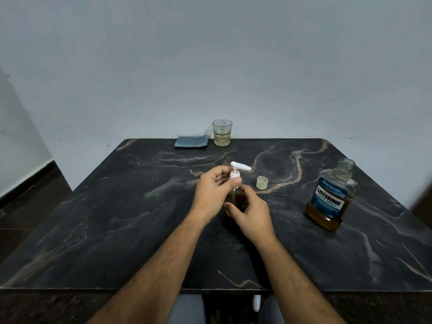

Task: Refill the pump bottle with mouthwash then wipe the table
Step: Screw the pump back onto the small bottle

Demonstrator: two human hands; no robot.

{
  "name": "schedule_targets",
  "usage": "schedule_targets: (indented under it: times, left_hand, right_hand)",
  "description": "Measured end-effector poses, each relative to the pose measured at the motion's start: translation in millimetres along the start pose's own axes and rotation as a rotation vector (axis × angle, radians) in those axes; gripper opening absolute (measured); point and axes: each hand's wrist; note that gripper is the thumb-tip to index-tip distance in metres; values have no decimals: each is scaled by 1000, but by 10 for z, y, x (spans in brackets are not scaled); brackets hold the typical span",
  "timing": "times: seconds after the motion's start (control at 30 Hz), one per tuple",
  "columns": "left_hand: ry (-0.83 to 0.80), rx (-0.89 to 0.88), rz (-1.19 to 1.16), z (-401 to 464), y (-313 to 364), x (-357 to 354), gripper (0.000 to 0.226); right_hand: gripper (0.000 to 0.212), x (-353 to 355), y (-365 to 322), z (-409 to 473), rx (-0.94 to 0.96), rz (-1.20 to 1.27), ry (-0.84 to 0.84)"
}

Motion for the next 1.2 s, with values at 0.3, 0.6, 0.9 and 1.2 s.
schedule_targets:
  times: [0.3,0.6,0.9,1.2]
  left_hand:
    - [-184,28,37,-57,-59,31,29]
    - [101,-26,-49,-33,-39,-168,40]
    - [31,20,-80,-42,-88,-131,11]
    - [-68,48,23,-77,1,-95,14]
  right_hand:
    - [39,10,-8,-8,18,21,-21]
    - [41,-24,20,-4,9,26,-15]
    - [36,-36,51,10,-5,40,-10]
    - [40,-20,24,1,-22,33,-17]
Point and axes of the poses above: each hand's wrist, its own z-axis towards the middle knuckle, its own x-axis out of the back of the hand, y = z × x, and after that the axes turned 12 degrees about y, right-handed
